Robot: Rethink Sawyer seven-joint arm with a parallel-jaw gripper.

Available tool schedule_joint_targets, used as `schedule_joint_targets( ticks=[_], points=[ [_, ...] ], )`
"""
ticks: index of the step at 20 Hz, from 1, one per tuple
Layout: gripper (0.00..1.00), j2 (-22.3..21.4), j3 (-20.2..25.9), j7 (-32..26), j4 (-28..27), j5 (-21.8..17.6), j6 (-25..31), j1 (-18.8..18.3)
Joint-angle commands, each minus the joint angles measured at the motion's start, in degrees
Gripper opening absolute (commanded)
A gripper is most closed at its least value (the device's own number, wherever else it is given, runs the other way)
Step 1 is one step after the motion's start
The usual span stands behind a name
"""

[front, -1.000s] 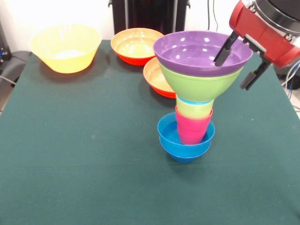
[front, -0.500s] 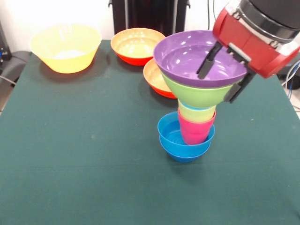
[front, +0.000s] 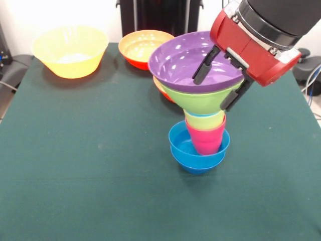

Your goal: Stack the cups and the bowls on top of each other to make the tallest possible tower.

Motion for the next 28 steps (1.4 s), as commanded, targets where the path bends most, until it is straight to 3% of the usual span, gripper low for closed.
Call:
schedule_joint_targets(
  ticks=[1,17,28],
  points=[
    [1.00,0.16,9.92,-0.93,2.49,-4.15,-2.12,-1.07],
    [1.00,0.86,11.41,2.56,-0.52,-4.46,-0.08,-1.11],
    [1.00,-0.20,11.43,2.23,0.94,-5.15,0.44,-0.93]
  ],
)
